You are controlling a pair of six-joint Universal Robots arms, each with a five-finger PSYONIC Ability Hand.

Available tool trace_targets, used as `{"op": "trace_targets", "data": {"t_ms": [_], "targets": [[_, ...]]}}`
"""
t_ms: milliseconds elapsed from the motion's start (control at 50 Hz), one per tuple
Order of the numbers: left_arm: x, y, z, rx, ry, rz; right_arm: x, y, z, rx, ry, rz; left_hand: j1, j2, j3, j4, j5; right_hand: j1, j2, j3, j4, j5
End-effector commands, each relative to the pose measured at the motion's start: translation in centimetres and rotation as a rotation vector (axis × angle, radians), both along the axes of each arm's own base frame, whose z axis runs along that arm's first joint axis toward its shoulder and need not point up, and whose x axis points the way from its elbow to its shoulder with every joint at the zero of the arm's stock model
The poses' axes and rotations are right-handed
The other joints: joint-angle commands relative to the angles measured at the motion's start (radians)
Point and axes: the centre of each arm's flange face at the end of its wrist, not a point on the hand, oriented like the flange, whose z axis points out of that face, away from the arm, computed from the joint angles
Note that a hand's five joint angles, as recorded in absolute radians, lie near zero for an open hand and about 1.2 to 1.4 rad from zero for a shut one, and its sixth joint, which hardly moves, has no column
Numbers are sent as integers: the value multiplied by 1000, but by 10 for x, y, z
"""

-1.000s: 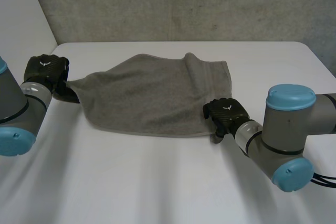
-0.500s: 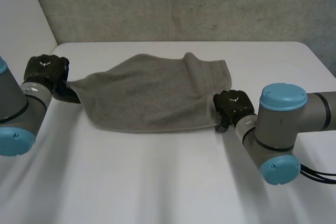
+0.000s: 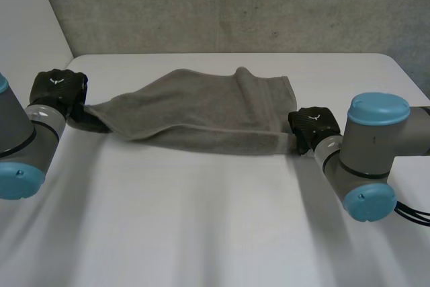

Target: Fold the towel.

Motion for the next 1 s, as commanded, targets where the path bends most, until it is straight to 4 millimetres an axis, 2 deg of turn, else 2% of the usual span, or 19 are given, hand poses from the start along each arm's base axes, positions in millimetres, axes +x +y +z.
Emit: {"op": "trace_targets", "data": {"t_ms": [20, 60, 80, 140, 160, 200, 220, 320, 420, 540, 580, 660, 700, 780, 840, 920, 960, 980, 1000], "targets": [[-8, 7, 11, -18, 11, -23, -4, 0, 39, -23, -19, 16, -53, -124, -155, -126, -278, 63, 76, 62, 58, 57], [-9, 12, 29, -61, 39, -30, -15, 0, 77, -60, -38, 21, -53, -124, -155, -126, -278, 63, 76, 62, 58, 57], [-9, 12, 29, -62, 39, -30, -15, 0, 78, -60, -38, 21, -53, -124, -155, -126, -278, 63, 76, 62, 58, 57], [-11, 25, 64, -135, 95, -76, -30, 4, 139, -175, -81, 33, -53, -124, -155, -126, -278, 63, 76, 62, 58, 57], [-11, 25, 64, -135, 95, -76, -30, 4, 139, -176, -81, 33, -53, -124, -155, -126, -278, 63, 76, 62, 58, 57], [-8, 36, 93, -198, 139, -99, -45, 9, 184, -292, -90, 18, -53, -124, -155, -126, -278, 63, 76, 62, 58, 57], [-8, 36, 93, -199, 140, -99, -45, 9, 185, -293, -90, 18, -53, -124, -155, -126, -278, 63, 76, 62, 58, 57], [-4, 59, 147, -332, 207, -131, -71, 31, 254, -481, 17, 0, -53, -124, -155, -126, -278, 63, 76, 62, 58, 57], [-3, 66, 169, -351, 201, -147, -77, 45, 285, -553, 111, 2, -53, -124, -155, -126, -278, 63, 76, 62, 58, 57], [-6, 56, 166, -230, 185, -170, -77, 33, 278, -506, 256, 15, -53, -124, -155, -126, -278, 63, 76, 62, 58, 57], [-9, 34, 141, -81, 144, -162, -69, 21, 259, -450, 363, 48, -53, -124, -155, -126, -278, 63, 76, 62, 58, 57], [-16, 23, 121, 48, 57, -172, -57, 14, 234, -386, 468, 88, -53, -124, -155, -126, -278, 63, 76, 62, 58, 57], [-28, 11, 99, 143, -42, -207, -46, 5, 204, -327, 582, 123, -53, -124, -155, -126, -278, 63, 76, 62, 58, 57], [-47, 0, 91, 141, -107, -255, -37, -6, 187, -329, 670, 140, -53, -124, -155, -126, -278, 63, 76, 62, 58, 57], [-52, -17, 103, 60, -126, -229, -28, -24, 188, -397, 696, 126, -53, -124, -155, -126, -278, 63, 76, 62, 58, 57], [-58, -27, 134, -75, -100, -199, -18, -45, 213, -563, 638, 48, -53, -124, -155, -126, -278, 63, 76, 62, 58, 57], [-68, -29, 186, -323, 8, -198, -11, -60, 262, -818, 476, -110, -53, -124, -155, -126, -278, 63, 76, 62, 58, 57], [-68, -29, 186, -324, 9, -198, -11, -60, 262, -820, 475, -110, -53, -124, -155, -126, -278, 63, 76, 62, 58, 57], [-74, -29, 206, -426, 122, -209, -9, -61, 284, -930, 351, -179, -53, -124, -155, -126, -278, 63, 76, 62, 58, 57]]}}
